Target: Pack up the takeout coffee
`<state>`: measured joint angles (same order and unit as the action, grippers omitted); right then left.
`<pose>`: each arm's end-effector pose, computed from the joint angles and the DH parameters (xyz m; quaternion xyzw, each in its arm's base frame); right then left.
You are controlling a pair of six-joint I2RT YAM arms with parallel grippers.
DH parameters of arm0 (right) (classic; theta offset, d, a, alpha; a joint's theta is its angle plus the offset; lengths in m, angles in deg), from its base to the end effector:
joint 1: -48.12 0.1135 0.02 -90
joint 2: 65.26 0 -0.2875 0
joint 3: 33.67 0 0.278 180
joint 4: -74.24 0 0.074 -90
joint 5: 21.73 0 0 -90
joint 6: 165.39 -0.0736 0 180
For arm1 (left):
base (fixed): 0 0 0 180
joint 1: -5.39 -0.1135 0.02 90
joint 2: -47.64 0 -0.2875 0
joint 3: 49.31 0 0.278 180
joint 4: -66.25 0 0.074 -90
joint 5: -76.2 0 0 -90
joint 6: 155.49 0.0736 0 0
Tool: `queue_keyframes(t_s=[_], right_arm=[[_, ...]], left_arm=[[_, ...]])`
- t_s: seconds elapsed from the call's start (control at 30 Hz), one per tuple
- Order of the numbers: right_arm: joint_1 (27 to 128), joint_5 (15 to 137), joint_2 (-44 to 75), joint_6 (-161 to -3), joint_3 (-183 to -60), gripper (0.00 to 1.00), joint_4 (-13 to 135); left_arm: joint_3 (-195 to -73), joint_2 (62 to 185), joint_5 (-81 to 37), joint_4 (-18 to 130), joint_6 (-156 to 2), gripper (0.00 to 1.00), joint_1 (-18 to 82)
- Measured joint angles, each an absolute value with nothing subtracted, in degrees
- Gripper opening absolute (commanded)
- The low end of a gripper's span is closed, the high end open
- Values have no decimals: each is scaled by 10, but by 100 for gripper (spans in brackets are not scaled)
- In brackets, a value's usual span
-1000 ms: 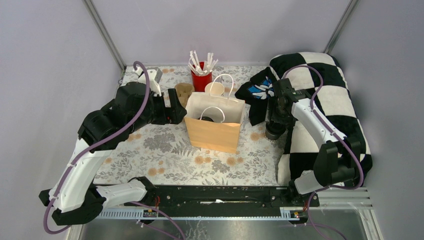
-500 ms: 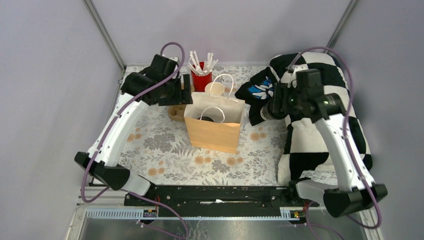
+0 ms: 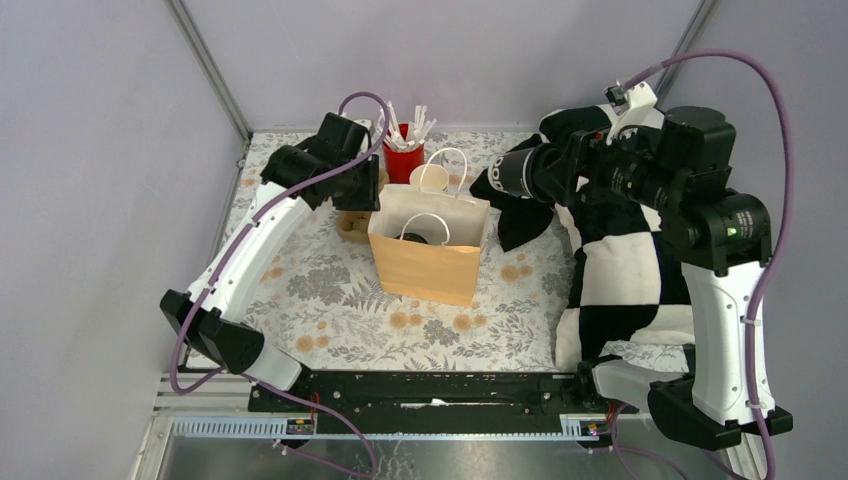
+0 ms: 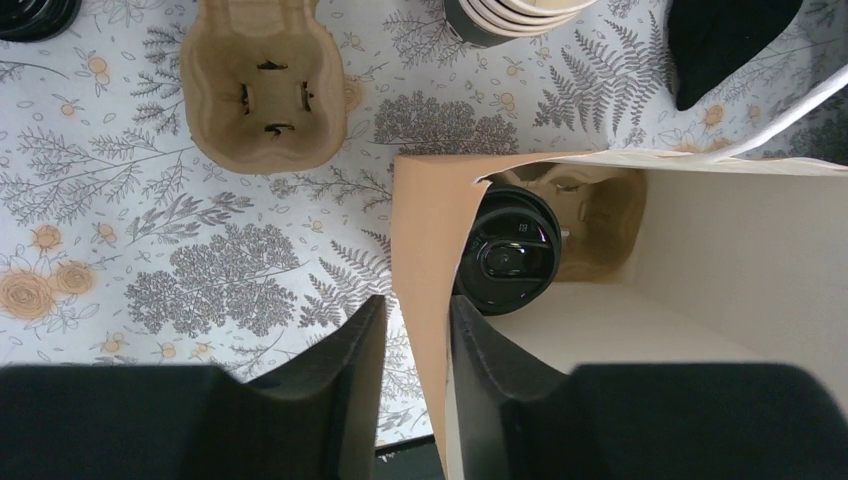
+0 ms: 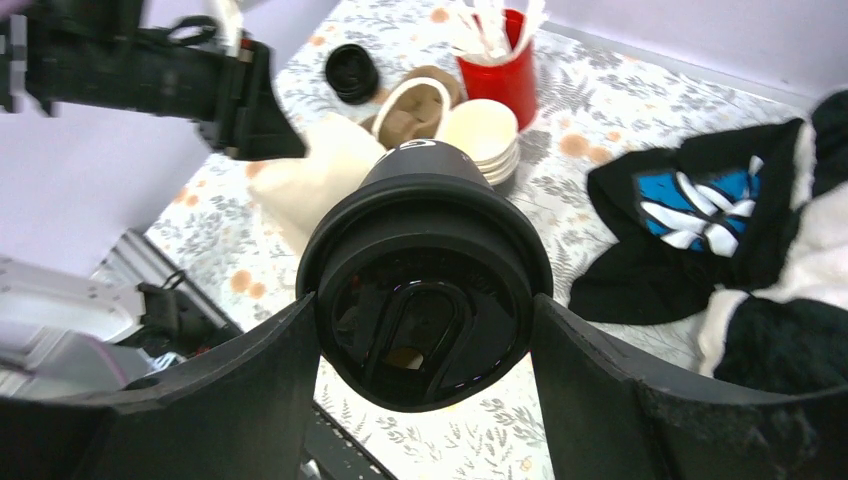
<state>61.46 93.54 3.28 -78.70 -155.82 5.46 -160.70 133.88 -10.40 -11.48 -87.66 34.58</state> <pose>0.2023 0.0803 0.5681 -0.2001 0.7604 0.2577 0.5615 0.3010 -0.1632 0.4014 0.0485 0.9455 -0.1136 0.3011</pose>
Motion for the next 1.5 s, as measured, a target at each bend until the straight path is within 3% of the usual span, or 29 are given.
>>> queue_keyframes(t_s=[0.27, 0.5, 0.87, 1.27, 1.5], right_arm=[[635, 998, 69, -787, -1607, 44, 29], [796, 928, 153, -778, -1687, 43, -20], [953, 775, 229, -725, -1745, 42, -94], [1132, 594, 273, -676, -1712, 39, -104], [1284, 480, 308, -687, -1689, 40, -112]], left_arm=[[-1581, 1336, -71, -74, -864, 12, 369], [-1521, 1293, -63, -35, -855, 1, 374], [-1402, 1159, -55, 24, -843, 0, 387], [-1273, 1012, -64, 108, -833, 0, 401], [-1208, 949, -67, 148, -828, 0, 402]])
